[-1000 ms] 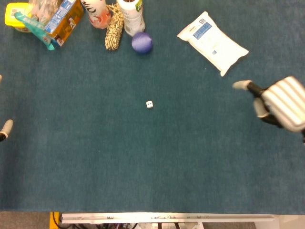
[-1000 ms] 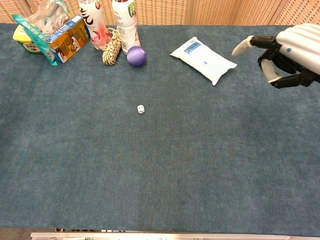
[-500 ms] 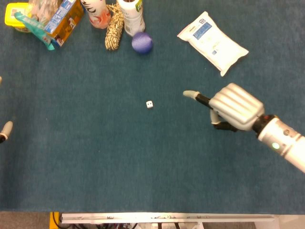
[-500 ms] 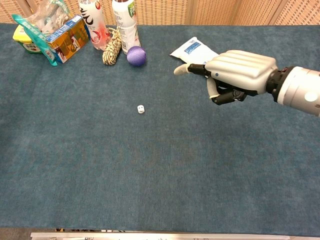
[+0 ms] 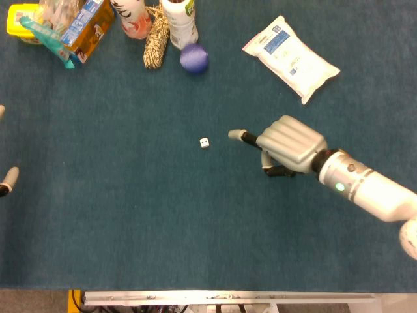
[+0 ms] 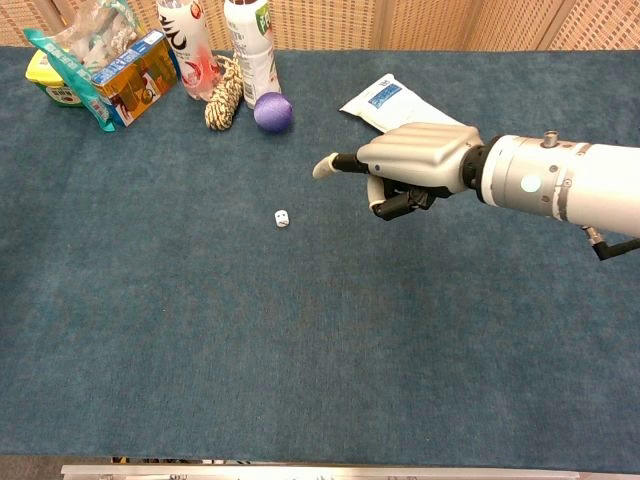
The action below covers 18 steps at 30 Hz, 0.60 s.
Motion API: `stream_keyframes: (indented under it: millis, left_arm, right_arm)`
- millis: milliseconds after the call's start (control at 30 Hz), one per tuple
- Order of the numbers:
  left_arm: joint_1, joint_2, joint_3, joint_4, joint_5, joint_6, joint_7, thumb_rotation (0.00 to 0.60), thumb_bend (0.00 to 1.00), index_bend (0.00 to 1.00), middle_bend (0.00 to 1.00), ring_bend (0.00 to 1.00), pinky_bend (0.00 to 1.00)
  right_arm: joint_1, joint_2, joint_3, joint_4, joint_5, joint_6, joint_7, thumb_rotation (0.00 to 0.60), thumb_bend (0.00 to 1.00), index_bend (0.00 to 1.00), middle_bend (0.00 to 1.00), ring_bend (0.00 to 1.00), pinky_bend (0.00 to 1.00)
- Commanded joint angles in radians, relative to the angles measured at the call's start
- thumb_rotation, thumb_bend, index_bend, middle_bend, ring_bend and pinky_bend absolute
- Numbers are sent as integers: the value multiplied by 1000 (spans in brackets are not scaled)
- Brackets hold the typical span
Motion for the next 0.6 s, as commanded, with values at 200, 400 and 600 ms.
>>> stream_keyframes:
  millis: [200, 400, 600]
  left_arm:
    - [-2, 0, -1, -1, 0, -1, 3, 600, 258, 17, 104, 48, 46]
    - [2, 2, 0, 0, 3, 6, -4, 600, 258, 17, 104, 48, 46]
    - [0, 2, -1, 0, 4, 4, -5, 600, 258, 17, 104, 48, 46]
  right_arm:
    - [127, -66, -49, 50, 175, 16, -69, 313, 993, 183, 1000, 1000, 1000]
    - [173, -109, -64, 81, 227, 56, -78, 314, 992, 252, 1000, 1000, 1000]
    - [226, -160, -70, 136, 289, 62, -81, 314, 992, 252, 1000, 1000, 1000]
